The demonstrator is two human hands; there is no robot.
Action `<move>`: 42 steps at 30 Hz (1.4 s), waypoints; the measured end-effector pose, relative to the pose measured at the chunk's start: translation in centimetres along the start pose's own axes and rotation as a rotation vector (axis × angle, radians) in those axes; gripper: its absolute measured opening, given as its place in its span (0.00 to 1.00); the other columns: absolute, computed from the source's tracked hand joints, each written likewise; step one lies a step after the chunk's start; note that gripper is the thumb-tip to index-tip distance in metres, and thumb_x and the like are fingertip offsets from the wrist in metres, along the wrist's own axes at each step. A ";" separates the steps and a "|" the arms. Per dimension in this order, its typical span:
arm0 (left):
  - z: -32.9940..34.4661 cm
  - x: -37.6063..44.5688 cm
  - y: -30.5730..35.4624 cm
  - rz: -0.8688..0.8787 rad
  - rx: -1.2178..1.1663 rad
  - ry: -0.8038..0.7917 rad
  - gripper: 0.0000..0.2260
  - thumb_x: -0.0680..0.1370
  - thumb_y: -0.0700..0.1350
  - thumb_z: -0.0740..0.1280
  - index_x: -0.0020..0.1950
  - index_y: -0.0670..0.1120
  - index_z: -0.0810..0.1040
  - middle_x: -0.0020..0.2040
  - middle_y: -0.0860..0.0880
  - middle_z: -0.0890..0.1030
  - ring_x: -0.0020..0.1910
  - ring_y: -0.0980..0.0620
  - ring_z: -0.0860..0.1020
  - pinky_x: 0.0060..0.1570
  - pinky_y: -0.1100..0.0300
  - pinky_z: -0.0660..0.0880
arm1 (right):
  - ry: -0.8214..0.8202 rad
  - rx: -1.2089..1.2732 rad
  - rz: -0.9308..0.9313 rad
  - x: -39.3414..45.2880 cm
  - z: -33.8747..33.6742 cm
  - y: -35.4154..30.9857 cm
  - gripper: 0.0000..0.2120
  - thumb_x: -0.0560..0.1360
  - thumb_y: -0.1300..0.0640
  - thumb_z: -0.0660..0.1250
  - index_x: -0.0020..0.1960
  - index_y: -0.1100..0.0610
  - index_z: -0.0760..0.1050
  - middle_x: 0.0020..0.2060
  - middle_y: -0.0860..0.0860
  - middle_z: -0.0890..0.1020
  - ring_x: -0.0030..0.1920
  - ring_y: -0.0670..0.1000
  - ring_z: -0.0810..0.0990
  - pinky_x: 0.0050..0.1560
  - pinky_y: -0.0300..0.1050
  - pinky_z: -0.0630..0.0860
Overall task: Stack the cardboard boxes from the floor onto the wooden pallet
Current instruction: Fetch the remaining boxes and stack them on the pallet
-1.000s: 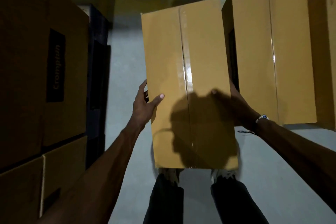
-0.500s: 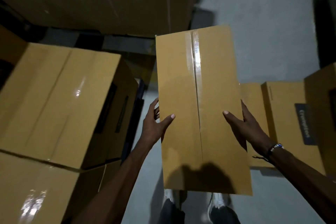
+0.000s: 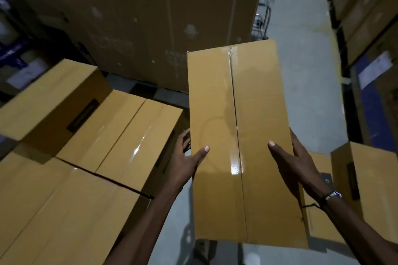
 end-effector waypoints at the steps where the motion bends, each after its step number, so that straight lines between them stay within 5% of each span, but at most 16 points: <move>1: -0.9 -1.3 0.8 0.006 -0.011 0.022 0.35 0.73 0.56 0.80 0.76 0.63 0.68 0.71 0.60 0.76 0.69 0.63 0.76 0.68 0.50 0.77 | -0.003 -0.004 -0.015 -1.0 0.0 -1.1 0.52 0.63 0.22 0.64 0.82 0.35 0.49 0.83 0.45 0.55 0.80 0.57 0.59 0.74 0.61 0.62; 6: -4.2 -7.5 3.2 0.010 -0.095 0.143 0.30 0.72 0.58 0.81 0.71 0.64 0.72 0.68 0.58 0.80 0.66 0.58 0.79 0.66 0.43 0.78 | -0.038 0.027 -0.159 -5.6 0.9 -5.8 0.45 0.69 0.26 0.64 0.81 0.36 0.52 0.81 0.47 0.60 0.79 0.55 0.61 0.72 0.59 0.62; 8: -5.4 -10.4 4.2 0.042 -0.094 0.211 0.28 0.74 0.54 0.79 0.71 0.62 0.72 0.65 0.61 0.81 0.62 0.67 0.79 0.64 0.52 0.80 | -0.070 0.078 -0.200 -7.4 1.6 -6.8 0.38 0.74 0.31 0.66 0.79 0.35 0.56 0.79 0.48 0.63 0.74 0.52 0.66 0.68 0.57 0.66; 11: -7.1 -15.2 5.2 0.070 -0.079 0.313 0.26 0.78 0.50 0.77 0.73 0.58 0.71 0.59 0.71 0.74 0.54 0.83 0.72 0.49 0.75 0.75 | -0.184 0.144 -0.266 -9.7 3.1 -7.9 0.29 0.74 0.32 0.68 0.72 0.32 0.64 0.73 0.42 0.71 0.67 0.47 0.72 0.64 0.53 0.70; 18: -12.5 -27.0 3.8 0.032 -0.086 0.495 0.27 0.77 0.56 0.76 0.73 0.64 0.69 0.61 0.74 0.70 0.56 0.85 0.67 0.56 0.64 0.71 | -0.401 0.212 -0.246 -16.1 8.2 -8.4 0.34 0.70 0.31 0.71 0.72 0.39 0.70 0.62 0.43 0.82 0.62 0.50 0.81 0.64 0.63 0.76; 23: -18.1 -36.1 1.9 0.012 -0.089 0.635 0.26 0.76 0.56 0.77 0.71 0.67 0.70 0.69 0.67 0.74 0.67 0.75 0.69 0.71 0.44 0.72 | -0.556 0.211 -0.219 -22.2 13.9 -9.4 0.35 0.68 0.29 0.74 0.72 0.36 0.71 0.66 0.43 0.80 0.66 0.52 0.79 0.67 0.66 0.74; 30: -26.4 -49.0 -0.4 0.025 -0.116 0.812 0.24 0.79 0.53 0.75 0.72 0.64 0.70 0.65 0.71 0.73 0.59 0.83 0.69 0.69 0.51 0.72 | -0.767 0.196 -0.289 -33.2 23.1 -12.8 0.38 0.64 0.29 0.73 0.72 0.37 0.72 0.65 0.44 0.81 0.65 0.53 0.80 0.67 0.65 0.75; 35: -33.9 -58.6 -3.0 0.030 -0.187 0.932 0.24 0.78 0.56 0.76 0.70 0.67 0.71 0.70 0.62 0.77 0.71 0.61 0.75 0.68 0.45 0.77 | -0.857 0.174 -0.337 -41.7 31.1 -15.7 0.40 0.66 0.29 0.74 0.75 0.37 0.68 0.68 0.44 0.77 0.68 0.52 0.76 0.70 0.65 0.72; 42: -44.2 -71.1 -6.4 0.049 -0.231 1.091 0.22 0.79 0.50 0.75 0.70 0.61 0.73 0.66 0.61 0.80 0.67 0.59 0.78 0.63 0.52 0.79 | -0.974 0.117 -0.374 -53.7 42.9 -18.3 0.34 0.73 0.35 0.73 0.76 0.39 0.67 0.67 0.42 0.76 0.68 0.51 0.74 0.65 0.57 0.73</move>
Point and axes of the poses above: each hand's wrist, its own x-axis towards the middle knuckle, its own z-axis out of the palm, y = z × x, the point moved 8 cm from there along x, towards the middle knuckle
